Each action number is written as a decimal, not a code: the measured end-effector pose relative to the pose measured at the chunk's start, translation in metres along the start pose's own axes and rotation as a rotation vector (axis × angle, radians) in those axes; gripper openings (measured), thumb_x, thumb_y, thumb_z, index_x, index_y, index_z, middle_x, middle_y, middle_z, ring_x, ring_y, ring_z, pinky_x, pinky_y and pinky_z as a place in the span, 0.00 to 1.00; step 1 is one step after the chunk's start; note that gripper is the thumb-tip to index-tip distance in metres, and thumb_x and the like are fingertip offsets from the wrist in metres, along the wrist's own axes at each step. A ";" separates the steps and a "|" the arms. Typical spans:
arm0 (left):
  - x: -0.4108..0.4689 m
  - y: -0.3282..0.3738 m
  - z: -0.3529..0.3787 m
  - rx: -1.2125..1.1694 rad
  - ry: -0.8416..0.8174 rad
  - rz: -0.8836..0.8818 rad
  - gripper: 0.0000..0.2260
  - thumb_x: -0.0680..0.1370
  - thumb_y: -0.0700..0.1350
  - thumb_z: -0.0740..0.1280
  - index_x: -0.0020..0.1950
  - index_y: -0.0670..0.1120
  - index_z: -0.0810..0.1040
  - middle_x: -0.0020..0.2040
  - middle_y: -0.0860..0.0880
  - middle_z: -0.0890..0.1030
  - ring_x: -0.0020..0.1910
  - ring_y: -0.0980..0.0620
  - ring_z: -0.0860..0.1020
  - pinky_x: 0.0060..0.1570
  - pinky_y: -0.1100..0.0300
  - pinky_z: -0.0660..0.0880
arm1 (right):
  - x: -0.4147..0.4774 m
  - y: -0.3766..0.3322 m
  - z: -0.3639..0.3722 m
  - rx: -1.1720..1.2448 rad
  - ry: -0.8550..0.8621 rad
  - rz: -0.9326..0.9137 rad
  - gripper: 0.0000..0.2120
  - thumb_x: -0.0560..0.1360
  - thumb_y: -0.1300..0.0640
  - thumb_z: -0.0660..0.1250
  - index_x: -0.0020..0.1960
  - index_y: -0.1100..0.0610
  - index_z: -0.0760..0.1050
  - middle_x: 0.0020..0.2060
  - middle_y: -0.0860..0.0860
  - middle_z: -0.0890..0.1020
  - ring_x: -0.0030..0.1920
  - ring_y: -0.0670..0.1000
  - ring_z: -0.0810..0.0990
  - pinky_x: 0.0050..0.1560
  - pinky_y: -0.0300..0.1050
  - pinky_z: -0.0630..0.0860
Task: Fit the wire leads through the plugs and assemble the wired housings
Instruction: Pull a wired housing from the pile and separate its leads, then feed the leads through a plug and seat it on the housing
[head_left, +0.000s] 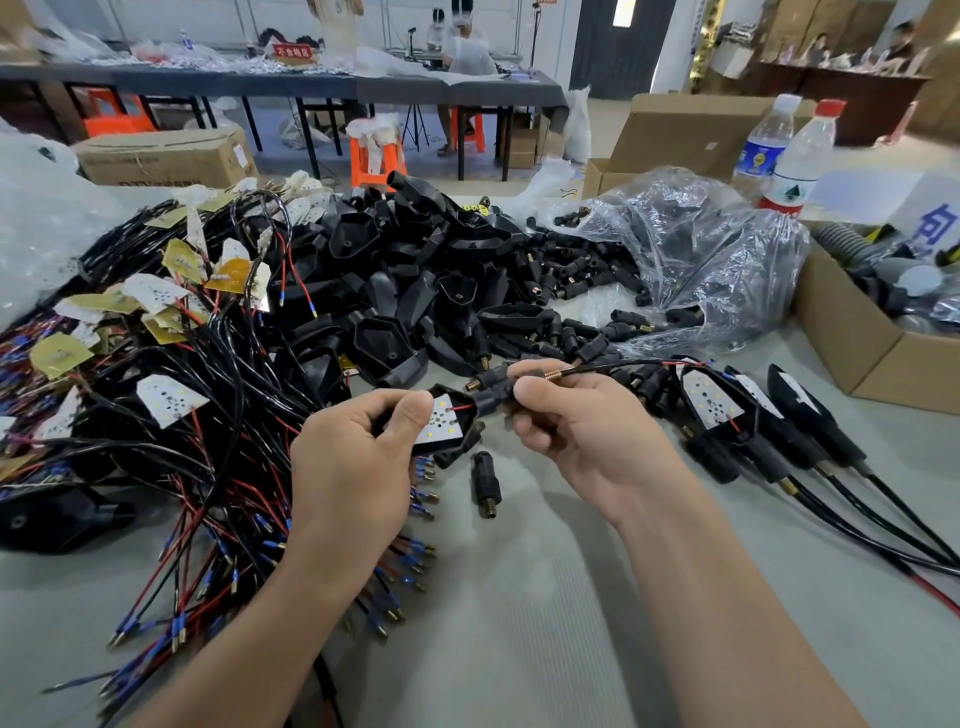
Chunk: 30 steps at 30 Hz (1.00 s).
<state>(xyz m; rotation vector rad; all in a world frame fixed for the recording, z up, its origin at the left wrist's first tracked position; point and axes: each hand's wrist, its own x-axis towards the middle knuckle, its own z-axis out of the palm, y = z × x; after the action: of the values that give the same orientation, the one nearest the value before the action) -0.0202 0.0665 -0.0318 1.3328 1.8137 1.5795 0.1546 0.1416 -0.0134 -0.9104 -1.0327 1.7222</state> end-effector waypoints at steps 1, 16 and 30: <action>-0.001 0.000 0.000 0.010 0.009 0.005 0.09 0.81 0.56 0.69 0.45 0.57 0.86 0.31 0.54 0.83 0.28 0.54 0.79 0.32 0.62 0.76 | 0.000 0.000 -0.001 0.011 -0.012 -0.003 0.08 0.76 0.72 0.67 0.48 0.62 0.81 0.36 0.58 0.79 0.30 0.51 0.75 0.28 0.37 0.70; -0.006 0.000 -0.003 0.054 -0.019 0.122 0.10 0.84 0.54 0.63 0.44 0.58 0.79 0.26 0.58 0.72 0.25 0.59 0.68 0.26 0.70 0.66 | -0.010 0.004 0.012 -0.086 -0.117 -0.058 0.09 0.74 0.72 0.71 0.49 0.62 0.84 0.44 0.60 0.82 0.42 0.51 0.81 0.44 0.41 0.81; 0.003 0.004 -0.001 -0.358 -0.160 -0.027 0.11 0.79 0.49 0.64 0.52 0.58 0.86 0.45 0.49 0.86 0.41 0.49 0.84 0.38 0.59 0.81 | -0.010 0.001 0.017 -0.123 -0.097 -0.226 0.10 0.70 0.67 0.73 0.46 0.53 0.86 0.43 0.57 0.86 0.44 0.52 0.82 0.49 0.47 0.81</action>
<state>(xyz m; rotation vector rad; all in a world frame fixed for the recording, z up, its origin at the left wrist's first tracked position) -0.0214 0.0682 -0.0266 1.2209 1.3710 1.6367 0.1421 0.1278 -0.0066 -0.7602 -1.2675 1.5392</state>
